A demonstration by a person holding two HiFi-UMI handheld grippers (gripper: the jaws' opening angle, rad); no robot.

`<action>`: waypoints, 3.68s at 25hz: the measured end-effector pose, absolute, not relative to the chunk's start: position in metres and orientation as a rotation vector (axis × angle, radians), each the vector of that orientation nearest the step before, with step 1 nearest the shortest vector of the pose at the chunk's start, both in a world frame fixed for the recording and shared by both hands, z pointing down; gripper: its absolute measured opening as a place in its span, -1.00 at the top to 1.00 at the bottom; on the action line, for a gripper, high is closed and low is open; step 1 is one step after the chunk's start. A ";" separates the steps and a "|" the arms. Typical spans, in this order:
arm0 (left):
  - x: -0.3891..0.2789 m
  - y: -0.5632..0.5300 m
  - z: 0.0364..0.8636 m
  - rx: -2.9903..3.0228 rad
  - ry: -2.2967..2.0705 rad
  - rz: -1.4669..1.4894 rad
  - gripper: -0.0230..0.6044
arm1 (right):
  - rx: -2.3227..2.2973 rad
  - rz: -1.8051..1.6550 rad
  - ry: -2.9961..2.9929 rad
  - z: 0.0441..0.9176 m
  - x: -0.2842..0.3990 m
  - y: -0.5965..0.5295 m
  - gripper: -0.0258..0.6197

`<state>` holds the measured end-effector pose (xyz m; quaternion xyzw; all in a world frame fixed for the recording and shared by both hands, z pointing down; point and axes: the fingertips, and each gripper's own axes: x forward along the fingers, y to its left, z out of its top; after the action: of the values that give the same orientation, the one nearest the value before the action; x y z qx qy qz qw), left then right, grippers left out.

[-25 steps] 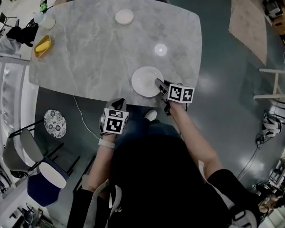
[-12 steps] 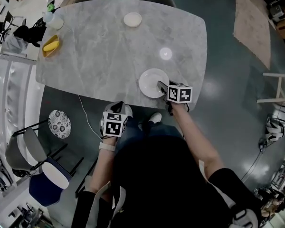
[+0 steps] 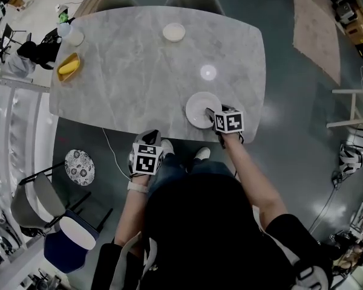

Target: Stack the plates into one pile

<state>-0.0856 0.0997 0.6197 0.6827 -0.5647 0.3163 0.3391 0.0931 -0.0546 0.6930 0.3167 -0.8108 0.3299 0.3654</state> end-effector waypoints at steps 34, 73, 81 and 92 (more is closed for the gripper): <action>-0.068 -0.001 0.467 2.363 -1.454 0.466 0.90 | 1.057 0.443 -2.454 0.464 0.094 -0.033 0.82; 0.008 -0.015 0.356 2.703 -1.318 0.326 0.90 | 1.287 0.162 -2.601 0.345 0.150 -0.008 0.85; 0.002 -0.017 0.358 2.689 -1.339 0.328 0.90 | 1.300 0.192 -2.604 0.348 0.149 -0.012 0.85; -0.012 -0.008 0.367 2.670 -1.349 0.357 0.90 | 1.269 0.182 -2.598 0.352 0.135 -0.005 0.85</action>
<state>-0.0120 -0.0082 0.3667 0.8844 -0.4468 0.1182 0.0644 0.1352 -0.0046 0.3525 0.4348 -0.8901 0.0623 0.1218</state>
